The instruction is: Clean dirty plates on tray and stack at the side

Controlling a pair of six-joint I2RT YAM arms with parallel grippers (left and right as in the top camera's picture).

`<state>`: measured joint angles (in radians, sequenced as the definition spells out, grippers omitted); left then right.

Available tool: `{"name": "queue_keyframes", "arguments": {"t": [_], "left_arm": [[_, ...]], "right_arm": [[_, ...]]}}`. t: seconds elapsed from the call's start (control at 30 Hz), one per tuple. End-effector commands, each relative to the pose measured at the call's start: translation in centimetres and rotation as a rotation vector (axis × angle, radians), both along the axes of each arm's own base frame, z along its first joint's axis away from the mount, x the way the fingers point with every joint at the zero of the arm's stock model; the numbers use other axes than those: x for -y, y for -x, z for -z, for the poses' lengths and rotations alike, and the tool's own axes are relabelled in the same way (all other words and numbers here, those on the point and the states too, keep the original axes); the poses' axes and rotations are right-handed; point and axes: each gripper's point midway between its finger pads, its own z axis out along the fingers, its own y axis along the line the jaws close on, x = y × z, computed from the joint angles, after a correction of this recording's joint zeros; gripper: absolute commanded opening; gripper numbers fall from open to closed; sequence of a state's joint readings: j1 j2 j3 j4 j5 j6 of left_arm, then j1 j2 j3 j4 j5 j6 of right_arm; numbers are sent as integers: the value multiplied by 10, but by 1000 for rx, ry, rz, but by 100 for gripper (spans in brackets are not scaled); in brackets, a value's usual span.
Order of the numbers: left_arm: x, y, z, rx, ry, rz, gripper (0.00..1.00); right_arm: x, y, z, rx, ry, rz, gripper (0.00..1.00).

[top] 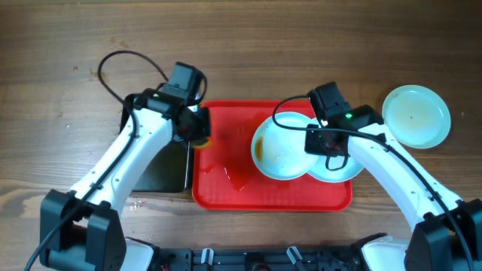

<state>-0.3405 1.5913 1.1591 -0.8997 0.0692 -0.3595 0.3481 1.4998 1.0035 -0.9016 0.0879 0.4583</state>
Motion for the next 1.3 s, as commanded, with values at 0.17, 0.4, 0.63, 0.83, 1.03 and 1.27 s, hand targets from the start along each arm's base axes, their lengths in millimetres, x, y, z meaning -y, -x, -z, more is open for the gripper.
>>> {"name": "queue_keyframes", "arguments": {"t": [0.17, 0.4, 0.63, 0.83, 1.03, 1.27], "left_arm": [[-9, 25, 26, -113, 30, -11, 4], [-15, 41, 42, -161, 15, -16, 4], [-63, 36, 55, -156, -75, -265, 4], [-99, 27, 55, -140, -93, -392, 4], [-110, 26, 55, -150, -35, -398, 4], [-69, 15, 50, -112, 95, -250, 4]], "right_arm": [[-2, -50, -62, 197, 40, -35, 5], [8, -60, -101, 274, 103, -49, 5], [16, -47, -117, 244, 142, -66, 5], [32, -44, -135, 255, 221, -41, 5], [17, -58, -161, 361, 249, -87, 5], [-10, -57, -144, 312, 155, -104, 5]]}}
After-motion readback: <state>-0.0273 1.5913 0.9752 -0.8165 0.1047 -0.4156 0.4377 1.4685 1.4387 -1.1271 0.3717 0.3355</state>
